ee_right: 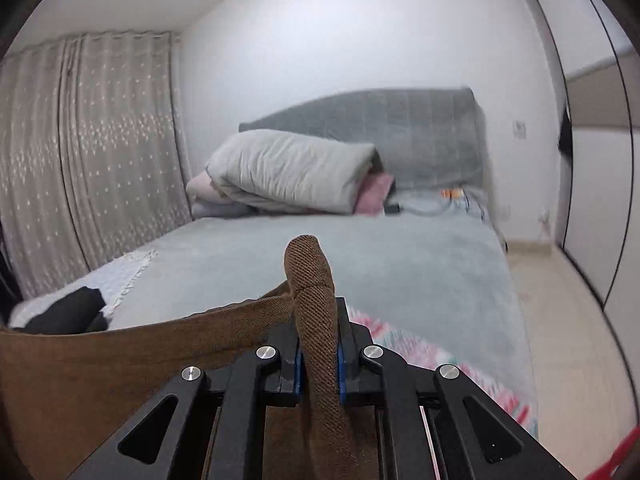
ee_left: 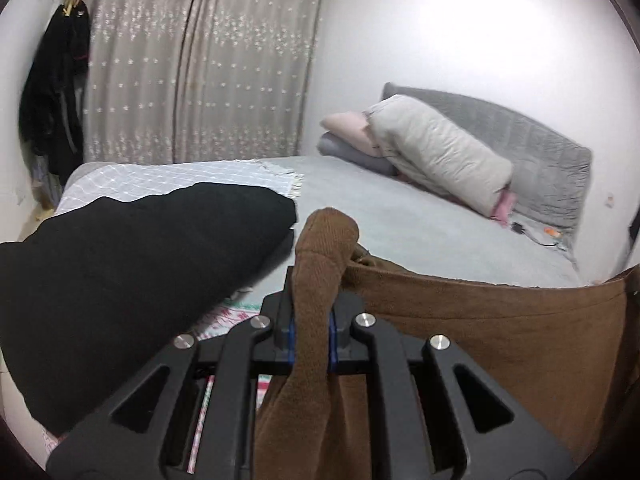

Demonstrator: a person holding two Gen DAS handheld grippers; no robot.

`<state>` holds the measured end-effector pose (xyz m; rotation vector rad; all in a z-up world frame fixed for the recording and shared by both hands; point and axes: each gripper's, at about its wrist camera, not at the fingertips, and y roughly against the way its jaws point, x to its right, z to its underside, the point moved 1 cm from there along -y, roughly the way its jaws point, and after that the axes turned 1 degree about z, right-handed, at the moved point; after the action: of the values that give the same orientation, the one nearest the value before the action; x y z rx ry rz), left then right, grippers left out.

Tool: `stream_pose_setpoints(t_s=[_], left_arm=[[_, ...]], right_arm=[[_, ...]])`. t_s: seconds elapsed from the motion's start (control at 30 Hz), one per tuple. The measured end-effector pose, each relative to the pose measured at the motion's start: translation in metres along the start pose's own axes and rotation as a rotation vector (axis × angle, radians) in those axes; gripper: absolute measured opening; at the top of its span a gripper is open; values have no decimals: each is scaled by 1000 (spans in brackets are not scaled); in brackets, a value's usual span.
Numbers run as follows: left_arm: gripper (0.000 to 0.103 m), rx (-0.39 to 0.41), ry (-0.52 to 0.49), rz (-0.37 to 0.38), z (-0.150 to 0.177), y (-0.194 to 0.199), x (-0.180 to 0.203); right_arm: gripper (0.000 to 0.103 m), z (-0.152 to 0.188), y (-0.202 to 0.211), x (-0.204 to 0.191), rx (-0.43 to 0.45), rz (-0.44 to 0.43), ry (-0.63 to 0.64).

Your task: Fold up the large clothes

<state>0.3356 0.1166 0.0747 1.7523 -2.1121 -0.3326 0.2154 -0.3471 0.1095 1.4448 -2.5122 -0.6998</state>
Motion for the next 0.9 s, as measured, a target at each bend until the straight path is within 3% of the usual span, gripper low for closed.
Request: stream_pose_setpoints(t_s=[0.2, 0.3, 0.47, 0.53, 0.63, 0.7, 0.73, 0.77, 0.83, 0.87, 0.9], left_arm=[[14, -110, -80, -118, 34, -80, -8], [17, -183, -126, -163, 64, -111, -14], [25, -327, -44, -180, 86, -142, -37], [25, -339, -10, -230, 83, -143, -47], [24, -341, 35, -346, 76, -136, -67], [26, -370, 78, -341, 71, -129, -81], [27, -390, 76, -326, 68, -124, -82], [31, -392, 57, -313, 65, -117, -77], [51, -364, 5, -287, 62, -102, -57], [66, -344, -20, -265, 60, -96, -42], [74, -331, -39, -239, 58, -93, -31]], right_arm=[[11, 14, -80, -44, -74, 54, 141], [11, 48, -123, -56, -154, 75, 233], [15, 112, -172, -55, -305, 77, 318], [21, 119, -184, -45, -360, 63, 278], [43, 113, -193, -23, -404, 54, 186], [58, 106, -191, -5, -409, 50, 119], [60, 101, -186, 2, -400, 52, 89], [62, 96, -181, 5, -385, 68, 79], [62, 85, -163, -4, -323, 111, 119], [62, 82, -155, -13, -301, 104, 143], [63, 76, -142, -32, -282, 60, 167]])
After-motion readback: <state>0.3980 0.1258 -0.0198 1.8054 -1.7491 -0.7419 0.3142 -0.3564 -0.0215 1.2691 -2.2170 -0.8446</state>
